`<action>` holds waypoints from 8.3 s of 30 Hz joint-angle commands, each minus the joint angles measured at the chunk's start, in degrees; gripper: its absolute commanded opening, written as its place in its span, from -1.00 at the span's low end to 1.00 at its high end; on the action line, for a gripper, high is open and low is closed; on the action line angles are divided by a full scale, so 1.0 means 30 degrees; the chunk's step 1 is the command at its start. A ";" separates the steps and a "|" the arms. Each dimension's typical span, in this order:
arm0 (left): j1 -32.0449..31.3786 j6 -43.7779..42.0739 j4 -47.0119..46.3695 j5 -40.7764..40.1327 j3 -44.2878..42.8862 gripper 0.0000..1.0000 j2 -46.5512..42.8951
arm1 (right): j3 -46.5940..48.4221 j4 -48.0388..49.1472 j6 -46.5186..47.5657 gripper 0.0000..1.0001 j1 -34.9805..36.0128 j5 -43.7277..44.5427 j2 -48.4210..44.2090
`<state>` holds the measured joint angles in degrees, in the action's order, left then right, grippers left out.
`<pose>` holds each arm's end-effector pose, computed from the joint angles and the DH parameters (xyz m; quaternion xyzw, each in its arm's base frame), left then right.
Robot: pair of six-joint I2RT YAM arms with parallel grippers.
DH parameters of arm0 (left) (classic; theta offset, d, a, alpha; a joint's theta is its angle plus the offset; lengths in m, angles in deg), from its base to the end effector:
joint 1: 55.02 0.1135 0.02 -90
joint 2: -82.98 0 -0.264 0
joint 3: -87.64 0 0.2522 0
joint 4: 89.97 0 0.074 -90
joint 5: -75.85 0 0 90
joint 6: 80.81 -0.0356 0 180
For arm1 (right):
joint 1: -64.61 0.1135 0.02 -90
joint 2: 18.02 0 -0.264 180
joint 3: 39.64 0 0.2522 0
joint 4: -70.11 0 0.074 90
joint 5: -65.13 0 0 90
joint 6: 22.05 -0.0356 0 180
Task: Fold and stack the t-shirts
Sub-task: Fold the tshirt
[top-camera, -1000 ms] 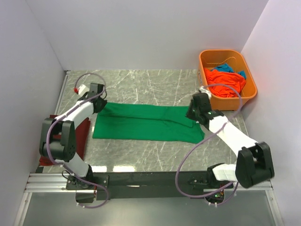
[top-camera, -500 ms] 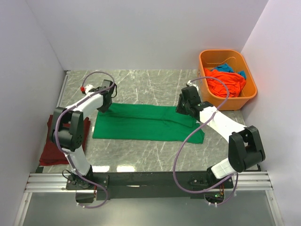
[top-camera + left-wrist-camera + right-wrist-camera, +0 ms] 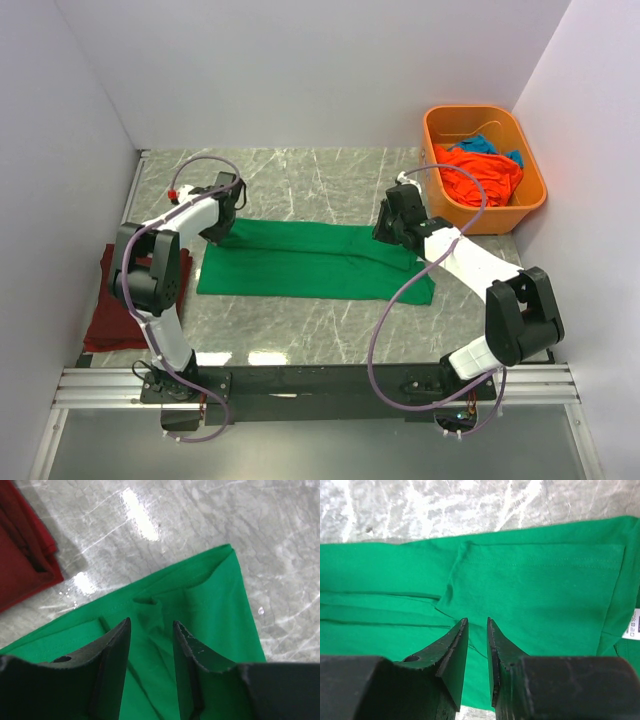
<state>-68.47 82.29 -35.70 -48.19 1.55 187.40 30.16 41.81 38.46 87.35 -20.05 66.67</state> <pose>0.3510 -0.0634 0.1911 -0.5085 0.7980 0.1115 0.3036 0.2955 0.1206 0.2366 0.0707 0.9143 0.1400 0.3733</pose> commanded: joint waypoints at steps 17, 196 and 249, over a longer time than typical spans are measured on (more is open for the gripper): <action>0.1115 -0.1251 -0.2401 0.1650 0.1143 -0.57 -0.0089 | -0.0718 0.0776 0.0281 -0.46 0.0095 0.0093 -0.0074; -0.9578 -1.0538 -1.6494 1.6269 0.3635 0.18 -0.0092 | -0.1158 0.4205 0.0867 -0.04 -0.5179 -0.6441 0.2942; -0.9549 -1.2764 -1.3011 1.5507 0.1525 -0.92 0.0230 | -0.8392 0.2299 -0.0392 -0.87 -0.3656 -0.5327 -0.6694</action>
<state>-97.48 46.71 -76.55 -2.97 9.11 188.82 6.33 49.17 37.93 75.51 -36.09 48.55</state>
